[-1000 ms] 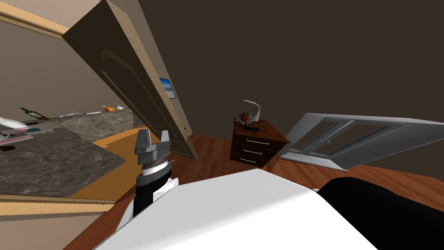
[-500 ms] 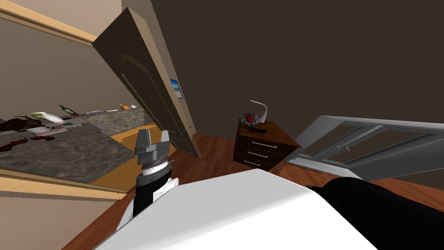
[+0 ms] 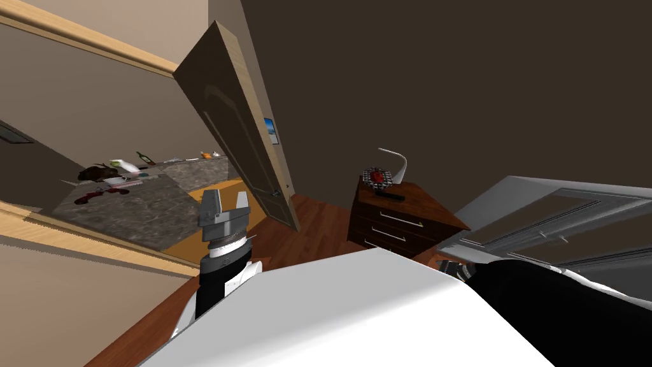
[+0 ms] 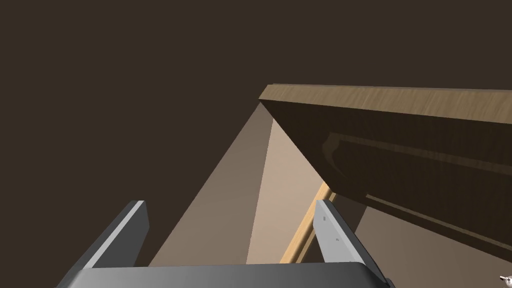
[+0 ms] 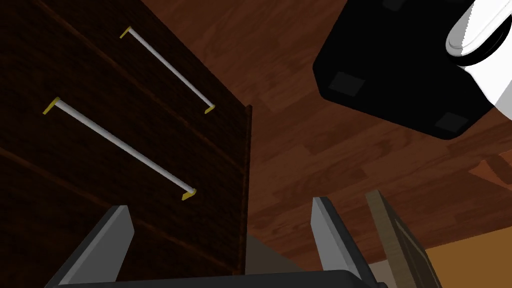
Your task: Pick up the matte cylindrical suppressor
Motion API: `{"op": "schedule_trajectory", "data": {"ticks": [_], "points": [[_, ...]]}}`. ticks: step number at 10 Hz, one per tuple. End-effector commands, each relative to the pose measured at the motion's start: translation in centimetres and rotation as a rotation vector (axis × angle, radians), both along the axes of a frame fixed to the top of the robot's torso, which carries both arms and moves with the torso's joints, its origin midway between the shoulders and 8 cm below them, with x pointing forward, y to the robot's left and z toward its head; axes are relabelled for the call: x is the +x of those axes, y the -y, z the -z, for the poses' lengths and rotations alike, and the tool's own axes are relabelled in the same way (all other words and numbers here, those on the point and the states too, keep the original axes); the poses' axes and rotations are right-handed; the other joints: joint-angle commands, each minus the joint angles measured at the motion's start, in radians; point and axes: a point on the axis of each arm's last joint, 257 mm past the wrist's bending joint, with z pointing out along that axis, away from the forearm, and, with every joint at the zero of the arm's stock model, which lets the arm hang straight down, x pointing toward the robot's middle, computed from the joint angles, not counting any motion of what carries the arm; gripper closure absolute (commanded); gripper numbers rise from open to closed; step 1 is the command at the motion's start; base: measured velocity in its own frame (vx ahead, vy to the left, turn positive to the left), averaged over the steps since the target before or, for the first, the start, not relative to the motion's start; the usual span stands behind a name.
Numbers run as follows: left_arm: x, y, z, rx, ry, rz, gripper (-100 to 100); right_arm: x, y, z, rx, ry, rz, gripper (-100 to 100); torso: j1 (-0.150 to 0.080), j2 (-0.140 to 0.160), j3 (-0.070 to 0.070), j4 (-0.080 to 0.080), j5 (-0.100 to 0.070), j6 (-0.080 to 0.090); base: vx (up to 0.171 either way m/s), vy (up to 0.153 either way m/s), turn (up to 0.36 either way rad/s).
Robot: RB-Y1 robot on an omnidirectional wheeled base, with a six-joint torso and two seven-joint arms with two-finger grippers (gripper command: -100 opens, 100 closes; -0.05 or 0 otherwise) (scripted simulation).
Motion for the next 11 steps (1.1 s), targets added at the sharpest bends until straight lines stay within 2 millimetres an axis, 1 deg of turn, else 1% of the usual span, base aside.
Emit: {"op": "schedule_trajectory", "data": {"ticks": [1,2,4,6,8,9,11], "points": [[0.0,0.0,0.0,0.0,0.0,0.0,0,0.2,3.6,-2.0,-0.081,-0.022,-0.054,-100,0.0,0.0,0.0,0.0,0.0,0.0,0.087,0.014,0.35],[0.0,0.0,0.0,0.0,0.0,0.0,0,0.1,4.2,-2.3,-0.096,-0.026,-0.051,-100,0.0,-0.002,-0.001,0.0,0.0,-0.001,0.068,0.0,0.144],[0.0,0.0,0.0,0.0,0.0,0.0,0,1.1,8.8,-5.7,-0.202,-0.048,-0.108,-100,-0.001,0.0,0.0,0.0,0.0,0.0,0.085,-0.011,0.238],[0.0,0.0,0.0,0.0,0.0,0.0,0,1.1,8.8,-5.7,-0.202,-0.048,-0.108,-100,-0.002,-0.002,-0.001,-0.001,-0.001,0.001,0.063,-0.015,0.058],[0.0,0.0,0.0,0.0,0.0,0.0,0,2.3,12.2,-8.8,-0.286,-0.06,-0.154,-100,-0.001,0.001,0.001,0.0,-0.001,0.0,0.071,-0.029,0.247],[0.0,0.0,0.0,0.0,0.0,0.0,0,2.8,13.4,-10.2,-0.319,-0.064,-0.173,-100,-0.003,-0.002,-0.001,0.0,-0.001,0.0,0.132,-0.103,0.387],[0.0,0.0,0.0,0.0,0.0,0.0,0,3.8,15.1,-12.2,-0.364,-0.067,-0.203,-100,-0.008,-0.008,-0.004,-0.002,-0.003,0.0,0.183,-0.134,0.304]]}}
